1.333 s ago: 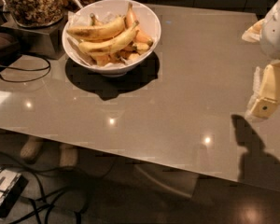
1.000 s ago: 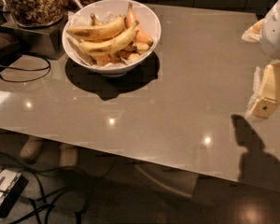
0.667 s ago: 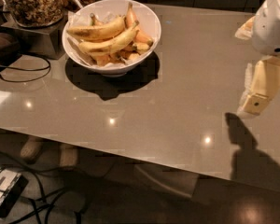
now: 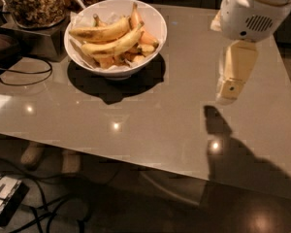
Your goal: Pick banana from white bowl
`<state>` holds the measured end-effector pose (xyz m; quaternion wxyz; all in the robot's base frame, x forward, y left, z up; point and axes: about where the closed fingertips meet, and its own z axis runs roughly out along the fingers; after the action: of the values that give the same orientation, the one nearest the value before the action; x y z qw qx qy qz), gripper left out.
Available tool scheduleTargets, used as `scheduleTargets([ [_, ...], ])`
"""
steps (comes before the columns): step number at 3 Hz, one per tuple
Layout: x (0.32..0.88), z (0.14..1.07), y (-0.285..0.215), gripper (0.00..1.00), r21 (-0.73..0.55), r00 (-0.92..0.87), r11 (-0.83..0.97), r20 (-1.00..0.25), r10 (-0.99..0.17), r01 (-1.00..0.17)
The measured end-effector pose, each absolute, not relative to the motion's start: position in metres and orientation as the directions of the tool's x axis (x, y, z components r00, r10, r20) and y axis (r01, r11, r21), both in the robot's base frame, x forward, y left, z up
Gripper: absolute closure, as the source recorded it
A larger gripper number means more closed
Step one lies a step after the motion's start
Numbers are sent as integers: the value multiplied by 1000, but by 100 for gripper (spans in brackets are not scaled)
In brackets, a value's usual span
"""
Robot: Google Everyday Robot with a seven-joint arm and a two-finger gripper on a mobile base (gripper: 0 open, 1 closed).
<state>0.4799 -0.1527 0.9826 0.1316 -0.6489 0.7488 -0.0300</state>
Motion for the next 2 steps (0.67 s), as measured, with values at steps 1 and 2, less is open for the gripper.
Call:
scheduleTargets([
  [1,483,983,-152,0,-227,-133,171,-173,-976,-959],
  [2,502,984,-136,0,-223,-122,171,-216,-969,-960],
])
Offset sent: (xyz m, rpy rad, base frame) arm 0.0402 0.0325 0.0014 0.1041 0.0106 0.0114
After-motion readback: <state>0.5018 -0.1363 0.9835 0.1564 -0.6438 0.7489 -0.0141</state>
